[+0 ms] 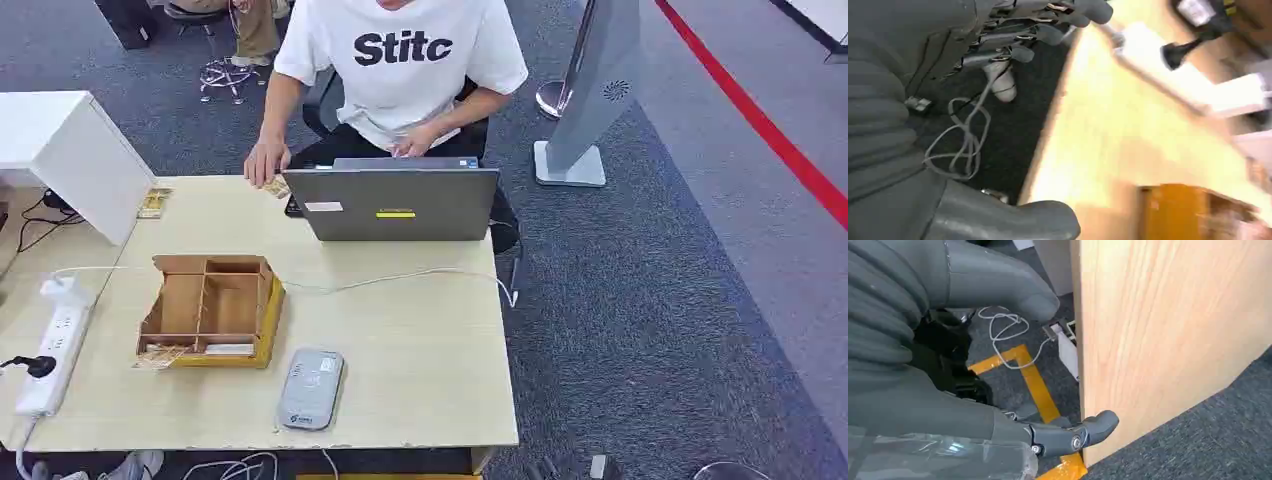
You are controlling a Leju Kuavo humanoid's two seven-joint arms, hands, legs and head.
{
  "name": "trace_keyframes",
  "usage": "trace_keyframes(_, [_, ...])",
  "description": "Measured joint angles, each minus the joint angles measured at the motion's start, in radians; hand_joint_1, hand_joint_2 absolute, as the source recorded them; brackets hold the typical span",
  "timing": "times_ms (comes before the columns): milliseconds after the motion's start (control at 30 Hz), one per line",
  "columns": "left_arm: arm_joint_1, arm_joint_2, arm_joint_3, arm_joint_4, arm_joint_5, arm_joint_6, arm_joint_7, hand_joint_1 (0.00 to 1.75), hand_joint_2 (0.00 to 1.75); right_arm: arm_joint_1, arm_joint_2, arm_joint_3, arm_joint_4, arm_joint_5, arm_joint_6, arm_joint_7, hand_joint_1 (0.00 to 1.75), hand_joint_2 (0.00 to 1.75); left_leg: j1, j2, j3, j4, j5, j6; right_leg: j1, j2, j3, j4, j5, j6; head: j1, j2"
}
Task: Pass the card to the sensor for recognition and then transmit it.
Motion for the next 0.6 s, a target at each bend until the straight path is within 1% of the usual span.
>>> trace_keyframes(400, [0.097,-0.024,-0.200,-0.349,-0.128,0.218,-0.063,0.00,1.75,-0.026,0.026,-0.032,0.000,0.000,-0.018,-0.018,0.00,1.75,0.000,0.000,0.000,0.000,0.000,0.000,0.000,0.000,0.000,0.000,0.000,0.000,0.000,0.000])
trace_keyframes(433, [0.123,-0.030,-0.233,-0.418,-0.153,0.253,-0.072,0.00,1.75,-0.031,0.031,-0.039,0.000,0.000,-0.020,-0.021,0.00,1.75,0.001,0.002,0.000,0.001,0.000,0.000,0.001,0.001,-0.001,0.000,0.000,0.000,0.000,0.000])
trace_keyframes(467, [0.153,-0.037,-0.282,-0.495,-0.218,0.328,-0.101,0.00,1.75,-0.034,0.035,-0.049,0.000,-0.001,-0.026,-0.032,0.00,1.75,0.001,0.002,0.000,0.002,0.000,0.000,0.001,0.002,-0.001,0.000,0.000,0.000,0.001,0.000])
trace_keyframes(500, [0.164,-0.040,-0.340,-0.560,-0.317,0.436,-0.135,0.00,1.75,-0.037,0.039,-0.056,0.000,-0.003,-0.033,-0.039,0.00,1.75,0.000,0.001,-0.001,0.002,0.000,0.000,0.001,0.001,-0.001,0.000,0.000,0.000,0.000,0.000])
trace_keyframes(533, [0.165,-0.043,-0.377,-0.597,-0.391,0.497,-0.150,0.00,1.75,-0.040,0.041,-0.058,0.000,-0.003,-0.039,-0.042,0.00,1.75,-0.001,-0.001,-0.001,0.002,0.000,0.000,0.000,-0.001,0.000,0.000,0.000,0.000,0.000,0.000])
trace_keyframes(567, [0.167,-0.046,-0.404,-0.630,-0.452,0.524,-0.152,0.00,1.75,-0.043,0.044,-0.061,0.000,-0.003,-0.040,-0.042,0.00,1.75,0.000,-0.001,-0.001,0.002,0.000,0.001,0.000,-0.002,0.001,0.000,0.000,0.001,0.001,0.000])
trace_keyframes(600, [0.170,-0.047,-0.427,-0.650,-0.522,0.529,-0.141,0.00,1.75,-0.046,0.047,-0.064,0.000,-0.003,-0.040,-0.043,0.00,1.75,0.000,-0.001,0.000,0.002,0.000,0.001,0.000,-0.001,0.000,0.000,0.000,0.001,0.002,0.000])
